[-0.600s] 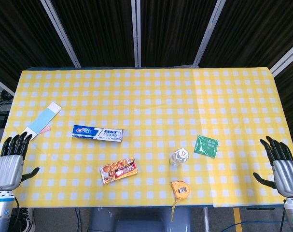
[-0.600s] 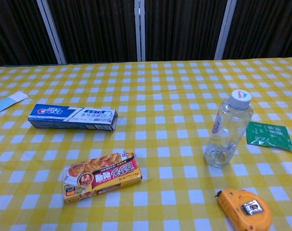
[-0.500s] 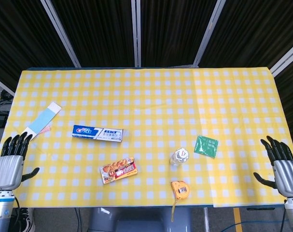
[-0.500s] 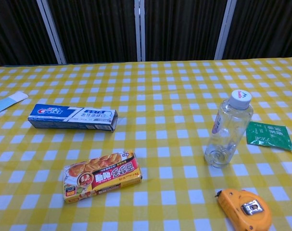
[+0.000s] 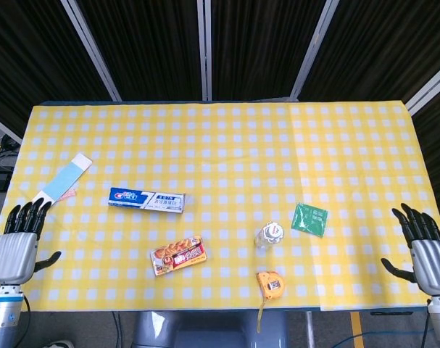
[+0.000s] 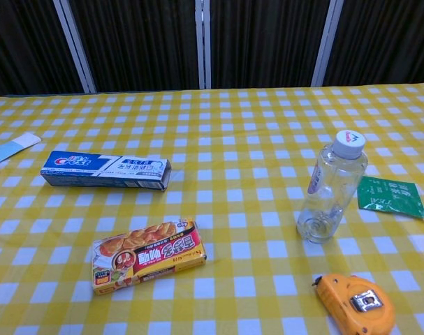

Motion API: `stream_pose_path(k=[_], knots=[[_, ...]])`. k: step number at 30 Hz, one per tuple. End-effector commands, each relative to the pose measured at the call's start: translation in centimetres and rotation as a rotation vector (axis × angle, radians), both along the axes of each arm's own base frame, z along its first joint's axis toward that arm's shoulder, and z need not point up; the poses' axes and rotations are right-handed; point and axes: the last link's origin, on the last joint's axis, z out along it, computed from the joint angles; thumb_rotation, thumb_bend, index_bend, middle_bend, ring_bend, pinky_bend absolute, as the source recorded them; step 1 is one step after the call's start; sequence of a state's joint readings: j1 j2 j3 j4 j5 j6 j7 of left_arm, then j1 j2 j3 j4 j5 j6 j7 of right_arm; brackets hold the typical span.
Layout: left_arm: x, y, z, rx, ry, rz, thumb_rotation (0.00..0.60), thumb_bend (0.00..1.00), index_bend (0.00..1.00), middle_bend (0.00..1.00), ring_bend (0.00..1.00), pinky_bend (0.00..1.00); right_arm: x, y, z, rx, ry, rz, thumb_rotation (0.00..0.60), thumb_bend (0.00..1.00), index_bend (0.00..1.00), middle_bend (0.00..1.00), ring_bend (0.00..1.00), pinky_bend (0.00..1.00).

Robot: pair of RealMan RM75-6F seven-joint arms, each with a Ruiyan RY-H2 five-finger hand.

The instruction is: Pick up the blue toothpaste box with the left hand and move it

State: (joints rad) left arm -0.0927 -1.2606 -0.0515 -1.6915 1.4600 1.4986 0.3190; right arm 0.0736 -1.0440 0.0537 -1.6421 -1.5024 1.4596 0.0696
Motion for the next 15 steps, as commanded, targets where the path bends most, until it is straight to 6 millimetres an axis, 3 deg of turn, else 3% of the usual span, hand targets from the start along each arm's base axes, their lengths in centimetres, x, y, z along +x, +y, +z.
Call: stream_pose_path(k=[1, 7, 10, 15], knots=[[0.1, 0.1, -0.1, 0.0, 0.0, -0.01, 0.6, 0.0, 0.0, 0.0, 0.0, 0.0, 0.0, 0.0, 0.0, -0.001, -0.002, -0.001, 0.6, 0.08, 0.0, 0.0, 0.0, 0.0], [0.6, 0.5, -0.2, 0.004, -0.002, -0.037, 0.6, 0.0, 0.0, 0.0, 0.0, 0.0, 0.1, 0.0, 0.0, 0.0, -0.004, 0.001, 0.6, 0.08, 0.0, 0.0, 0.0, 0.0], [0.9, 1.6, -0.5, -0.015, -0.005, -0.044, 0.6, 0.0, 0.0, 0.0, 0.0, 0.01, 0.0, 0.0, -0.1, 0.004, -0.006, -0.004, 0.6, 0.08, 0.0, 0.0, 0.0, 0.0], [2.4, 4.9, -0.5, -0.03, 0.049, -0.09, 0.6, 0.0, 0.09, 0.0, 0.06, 0.15, 0.1, 0.0, 0.0, 0.005, -0.01, 0.005, 0.6, 0.08, 0.0, 0.0, 0.0, 0.0]])
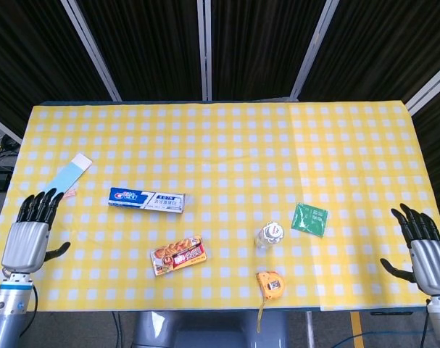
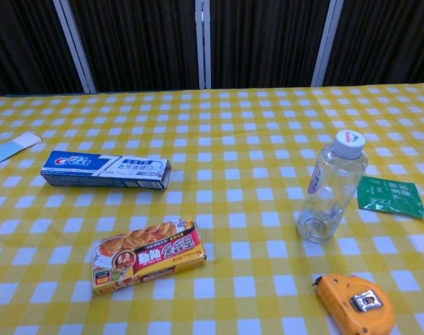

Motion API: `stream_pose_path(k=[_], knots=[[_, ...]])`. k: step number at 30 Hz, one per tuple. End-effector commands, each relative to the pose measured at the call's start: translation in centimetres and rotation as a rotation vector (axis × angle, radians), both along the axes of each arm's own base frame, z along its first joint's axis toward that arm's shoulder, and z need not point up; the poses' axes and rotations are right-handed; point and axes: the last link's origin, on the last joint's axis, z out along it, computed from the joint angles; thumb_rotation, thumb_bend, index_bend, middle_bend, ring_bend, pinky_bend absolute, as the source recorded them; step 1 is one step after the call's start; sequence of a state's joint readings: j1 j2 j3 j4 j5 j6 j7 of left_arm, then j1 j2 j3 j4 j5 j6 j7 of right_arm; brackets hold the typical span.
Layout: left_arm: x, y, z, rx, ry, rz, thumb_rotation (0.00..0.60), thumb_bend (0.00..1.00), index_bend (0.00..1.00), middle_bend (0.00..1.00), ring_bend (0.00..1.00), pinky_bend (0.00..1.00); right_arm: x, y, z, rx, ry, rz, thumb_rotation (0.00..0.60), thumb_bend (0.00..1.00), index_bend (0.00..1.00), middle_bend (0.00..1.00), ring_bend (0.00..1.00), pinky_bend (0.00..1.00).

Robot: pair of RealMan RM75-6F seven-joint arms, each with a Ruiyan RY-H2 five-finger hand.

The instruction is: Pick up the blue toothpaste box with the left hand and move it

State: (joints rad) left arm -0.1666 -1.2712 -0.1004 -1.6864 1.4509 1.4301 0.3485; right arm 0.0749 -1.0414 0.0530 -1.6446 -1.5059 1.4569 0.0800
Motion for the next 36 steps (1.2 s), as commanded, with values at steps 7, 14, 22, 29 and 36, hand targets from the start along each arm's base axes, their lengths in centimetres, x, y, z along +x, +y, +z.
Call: stream_pose_path(k=[7, 14, 22, 29, 36], knots=[[2.5, 7.0, -1.7, -0.105, 0.1, -0.045, 0.6, 0.01, 0.18, 0.04, 0.13, 0.21, 0.0, 0.0, -0.1, 0.017, -0.006, -0.004, 0.6, 0.08, 0.02, 0.0, 0.0, 0.0], [3.2, 10.2, -3.9, -0.212, 0.146, -0.019, 0.6, 0.01, 0.19, 0.06, 0.15, 0.23, -0.3, -0.2, 0.1, 0.013, -0.023, -0.015, 0.6, 0.08, 0.02, 0.0, 0.0, 0.0], [4.2, 12.4, -6.7, -0.284, 0.193, 0.012, 0.6, 0.01, 0.17, 0.06, 0.15, 0.22, -0.6, -0.4, 0.6, 0.008, -0.045, -0.026, 0.6, 0.08, 0.02, 0.0, 0.0, 0.0], [5.3, 13.5, -9.2, -0.345, 0.235, 0.019, 0.6, 0.01, 0.17, 0.06, 0.15, 0.22, -0.9, -0.6, 1.0, -0.001, -0.064, -0.038, 0.6, 0.08, 0.02, 0.0, 0.0, 0.0], [6.7, 14.4, -11.7, -0.383, 0.253, 0.016, 0.6, 0.01, 0.17, 0.06, 0.15, 0.22, -1.2, -0.8, 1.4, -0.008, -0.079, -0.048, 0.6, 0.08, 0.02, 0.0, 0.0, 0.0]])
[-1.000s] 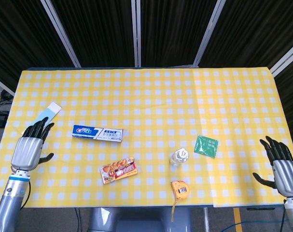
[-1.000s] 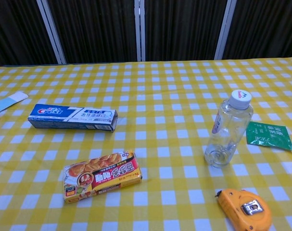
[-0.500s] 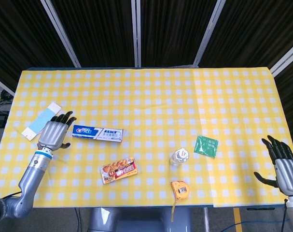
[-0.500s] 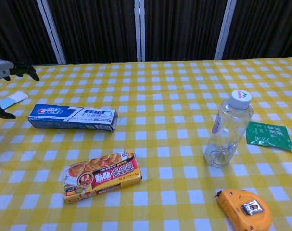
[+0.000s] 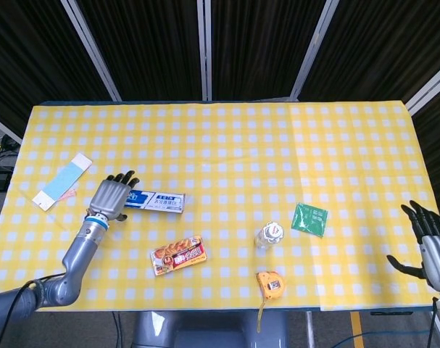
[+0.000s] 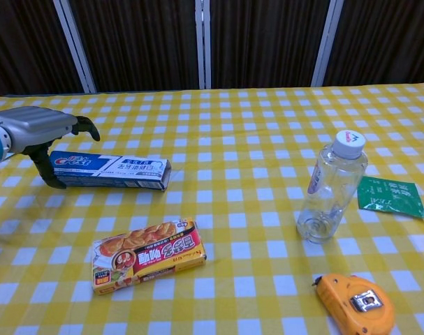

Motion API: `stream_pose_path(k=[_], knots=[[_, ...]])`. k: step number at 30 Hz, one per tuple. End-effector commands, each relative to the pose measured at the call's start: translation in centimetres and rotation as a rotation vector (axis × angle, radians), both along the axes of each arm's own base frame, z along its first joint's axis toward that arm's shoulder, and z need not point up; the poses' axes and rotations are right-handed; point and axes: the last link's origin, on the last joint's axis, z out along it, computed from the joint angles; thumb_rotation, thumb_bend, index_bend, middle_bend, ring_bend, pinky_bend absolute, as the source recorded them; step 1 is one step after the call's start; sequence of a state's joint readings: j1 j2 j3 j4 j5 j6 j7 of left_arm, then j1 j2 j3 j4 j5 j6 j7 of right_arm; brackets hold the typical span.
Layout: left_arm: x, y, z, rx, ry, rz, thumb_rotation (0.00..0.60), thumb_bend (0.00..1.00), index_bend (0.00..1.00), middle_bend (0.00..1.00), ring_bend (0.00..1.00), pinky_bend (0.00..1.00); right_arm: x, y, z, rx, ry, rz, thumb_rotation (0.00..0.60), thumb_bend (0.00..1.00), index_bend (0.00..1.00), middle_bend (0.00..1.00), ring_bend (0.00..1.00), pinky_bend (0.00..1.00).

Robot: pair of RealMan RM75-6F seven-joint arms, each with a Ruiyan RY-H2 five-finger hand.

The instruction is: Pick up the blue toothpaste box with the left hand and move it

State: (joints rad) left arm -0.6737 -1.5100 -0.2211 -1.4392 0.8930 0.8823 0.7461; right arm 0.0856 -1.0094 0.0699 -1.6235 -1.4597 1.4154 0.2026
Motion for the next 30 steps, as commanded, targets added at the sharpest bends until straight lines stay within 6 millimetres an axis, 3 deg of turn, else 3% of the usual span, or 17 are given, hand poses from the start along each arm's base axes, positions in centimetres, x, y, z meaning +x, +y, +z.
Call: stream_pose_path(k=[1, 7, 12, 15, 25, 30], knots=[[0.6, 0.3, -1.2, -0.02, 0.017, -0.005, 0.6, 0.01, 0.18, 0.06, 0.15, 0.22, -0.1, -0.1, 0.1, -0.002, -0.005, -0.005, 0.6, 0.08, 0.02, 0.0, 0.0, 0.0], [1.3, 0.8, -3.2, -0.04, 0.013, 0.006, 0.6, 0.05, 0.26, 0.12, 0.2, 0.25, -0.3, -0.2, 0.3, -0.004, -0.011, -0.009, 0.6, 0.08, 0.02, 0.0, 0.0, 0.0], [1.6, 1.0, -4.3, -0.019, 0.022, -0.02, 0.6, 0.32, 0.5, 0.34, 0.38, 0.39, -0.3, -0.2, 0.4, -0.007, -0.016, -0.008, 0.6, 0.08, 0.02, 0.0, 0.0, 0.0], [1.8, 0.9, -4.4, 0.007, -0.004, -0.031, 0.6, 0.39, 0.56, 0.4, 0.43, 0.42, -0.3, -0.2, 0.4, -0.009, -0.016, -0.006, 0.6, 0.08, 0.02, 0.0, 0.0, 0.0], [1.9, 1.4, -1.5, 0.125, -0.071, -0.105, 0.6, 0.39, 0.57, 0.42, 0.44, 0.44, -0.1, -0.1, 0.2, -0.007, -0.011, 0.002, 0.6, 0.08, 0.02, 0.0, 0.0, 0.0], [2.8, 1.9, 1.6, 0.175, -0.05, -0.177, 0.6, 0.38, 0.56, 0.4, 0.44, 0.43, 0.1, 0.0, 0.2, -0.008, -0.01, 0.007, 0.6, 0.08, 0.02, 0.0, 0.0, 0.0]])
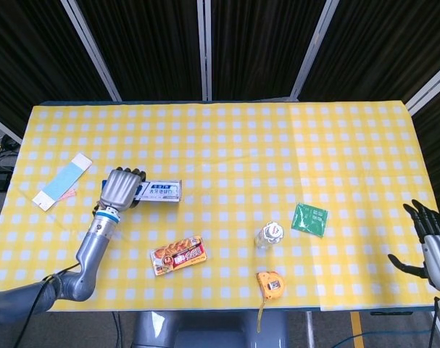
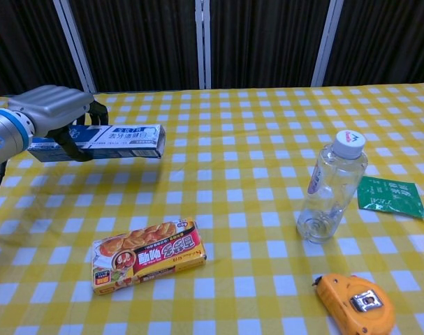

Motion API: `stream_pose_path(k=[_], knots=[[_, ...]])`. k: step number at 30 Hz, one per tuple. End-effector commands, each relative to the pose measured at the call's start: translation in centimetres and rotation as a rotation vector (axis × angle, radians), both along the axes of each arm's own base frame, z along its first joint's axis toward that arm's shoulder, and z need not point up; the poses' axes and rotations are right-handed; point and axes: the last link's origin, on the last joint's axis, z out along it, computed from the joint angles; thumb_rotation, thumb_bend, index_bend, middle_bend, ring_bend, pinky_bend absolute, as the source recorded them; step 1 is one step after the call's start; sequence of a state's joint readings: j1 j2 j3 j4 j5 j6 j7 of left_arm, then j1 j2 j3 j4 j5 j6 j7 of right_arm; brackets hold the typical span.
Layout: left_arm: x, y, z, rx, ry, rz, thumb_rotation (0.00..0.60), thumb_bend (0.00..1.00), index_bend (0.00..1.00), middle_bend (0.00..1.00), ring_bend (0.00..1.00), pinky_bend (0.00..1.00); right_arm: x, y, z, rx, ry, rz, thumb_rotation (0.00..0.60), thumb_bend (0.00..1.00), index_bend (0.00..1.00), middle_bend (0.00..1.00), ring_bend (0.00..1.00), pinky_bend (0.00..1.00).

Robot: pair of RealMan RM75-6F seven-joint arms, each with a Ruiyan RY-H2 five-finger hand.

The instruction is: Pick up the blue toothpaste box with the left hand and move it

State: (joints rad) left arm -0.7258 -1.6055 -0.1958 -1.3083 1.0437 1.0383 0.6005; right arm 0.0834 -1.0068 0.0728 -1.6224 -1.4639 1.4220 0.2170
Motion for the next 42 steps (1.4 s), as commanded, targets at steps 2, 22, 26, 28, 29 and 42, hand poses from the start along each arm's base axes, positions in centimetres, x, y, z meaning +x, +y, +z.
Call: stream_pose_path(k=[2, 22, 26, 28, 29, 42], knots=[[0.9, 0.4, 3.2, 0.051, 0.044, -0.075, 0.6, 0.38, 0.55, 0.4, 0.44, 0.43, 0.1, 0.1, 0.0, -0.001, -0.001, 0.001, 0.6, 0.08, 0.02, 0.0, 0.0, 0.0], [4.2, 0.9, 16.6, 0.437, 0.547, -0.482, 0.6, 0.38, 0.44, 0.3, 0.36, 0.33, 0.6, 0.5, 0.2, -0.008, -0.008, 0.025, 0.6, 0.08, 0.02, 0.0, 0.0, 0.0], [4.2, 0.8, 17.3, 0.459, 0.573, -0.521, 0.6, 0.38, 0.44, 0.29, 0.36, 0.32, 0.7, 0.5, 0.0, -0.003, -0.004, 0.027, 0.6, 0.08, 0.02, 0.0, 0.0, 0.0], [4.2, 0.7, 17.3, 0.459, 0.574, -0.529, 0.6, 0.38, 0.44, 0.29, 0.36, 0.32, 0.7, 0.5, 0.0, -0.003, -0.003, 0.026, 0.6, 0.08, 0.02, 0.0, 0.0, 0.0], [4.1, 0.7, 17.2, 0.457, 0.571, -0.531, 0.6, 0.38, 0.44, 0.29, 0.36, 0.32, 0.7, 0.5, 0.0, -0.004, -0.002, 0.026, 0.6, 0.08, 0.02, 0.0, 0.0, 0.0], [3.8, -0.5, 14.6, 0.396, 0.326, -0.439, 0.6, 0.38, 0.44, 0.29, 0.36, 0.32, 0.7, 0.4, -0.1, -0.002, 0.001, 0.021, 0.6, 0.08, 0.02, 0.0, 0.0, 0.0]])
